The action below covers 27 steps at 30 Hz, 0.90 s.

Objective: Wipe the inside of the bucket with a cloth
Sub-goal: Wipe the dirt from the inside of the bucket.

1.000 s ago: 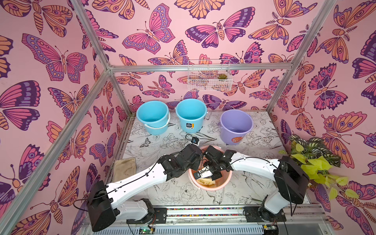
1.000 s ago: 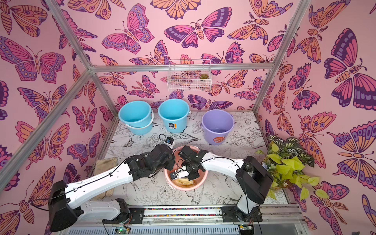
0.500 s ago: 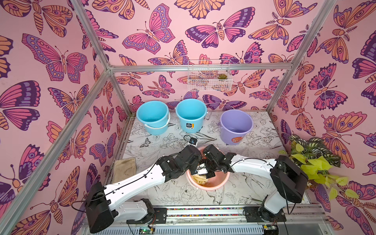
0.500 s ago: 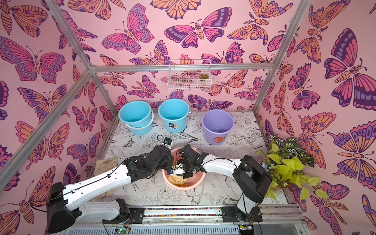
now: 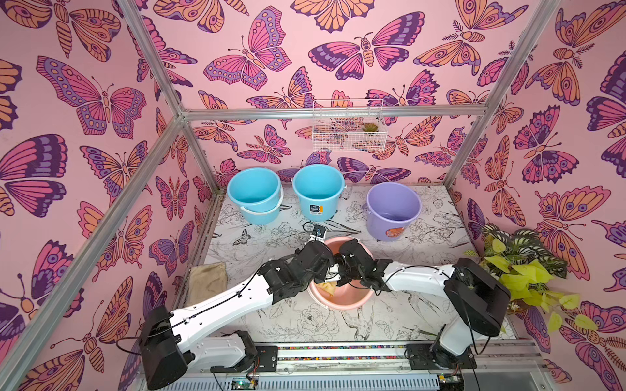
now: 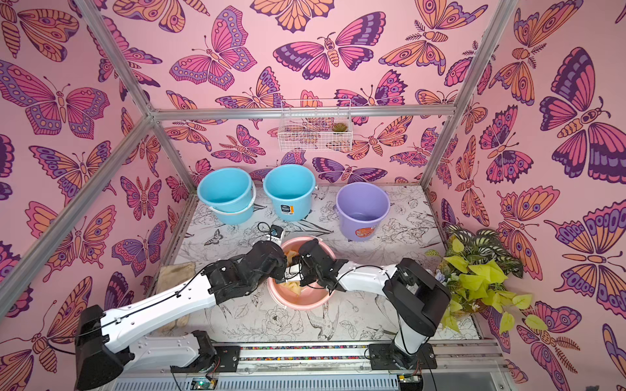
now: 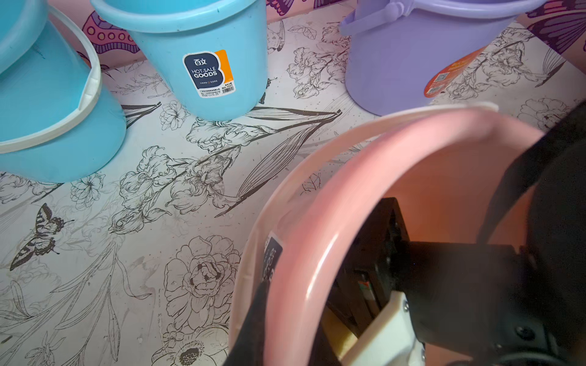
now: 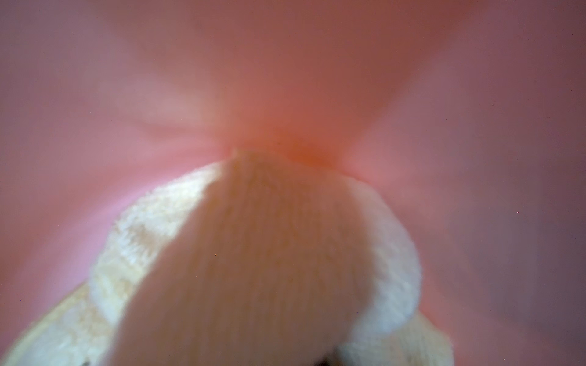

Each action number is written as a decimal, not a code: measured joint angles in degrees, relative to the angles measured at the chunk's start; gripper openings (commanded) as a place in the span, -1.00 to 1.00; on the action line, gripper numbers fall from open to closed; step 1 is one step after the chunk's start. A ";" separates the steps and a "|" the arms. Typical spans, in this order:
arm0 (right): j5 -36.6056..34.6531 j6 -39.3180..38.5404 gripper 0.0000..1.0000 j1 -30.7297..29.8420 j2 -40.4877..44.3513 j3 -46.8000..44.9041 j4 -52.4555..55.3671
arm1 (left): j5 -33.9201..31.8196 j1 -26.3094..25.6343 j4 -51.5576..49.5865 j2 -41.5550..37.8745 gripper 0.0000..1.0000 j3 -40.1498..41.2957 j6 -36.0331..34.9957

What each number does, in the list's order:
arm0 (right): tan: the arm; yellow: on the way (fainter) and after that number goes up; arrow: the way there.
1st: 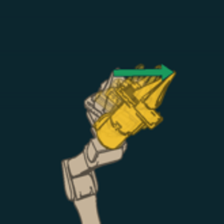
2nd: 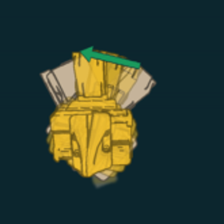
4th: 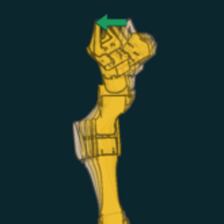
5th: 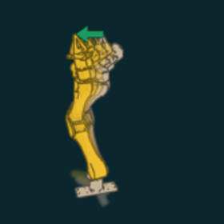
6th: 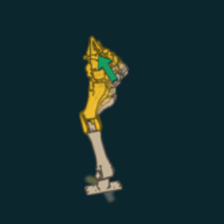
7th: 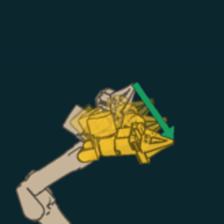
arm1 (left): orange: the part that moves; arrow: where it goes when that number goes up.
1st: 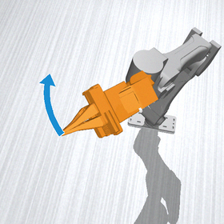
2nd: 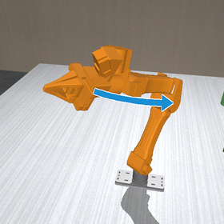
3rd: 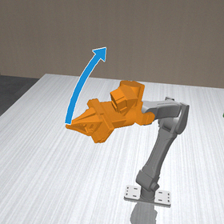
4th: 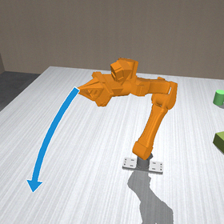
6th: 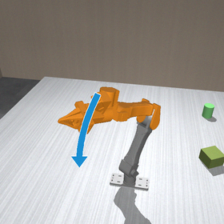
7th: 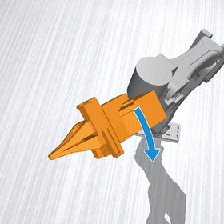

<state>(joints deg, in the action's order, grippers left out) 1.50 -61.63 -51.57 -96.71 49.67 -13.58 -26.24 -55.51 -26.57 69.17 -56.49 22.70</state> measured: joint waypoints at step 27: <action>-25.09 -12.11 -1.00 -0.48 0.81 4.09 17.59 | 10.73 1.68 -12.83 9.49 -0.64 -12.39 5.84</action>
<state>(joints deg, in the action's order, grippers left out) -23.59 -73.73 -52.05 -95.90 53.76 4.01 -15.51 -53.82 -39.40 78.65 -68.88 28.53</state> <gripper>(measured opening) 0.054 0.167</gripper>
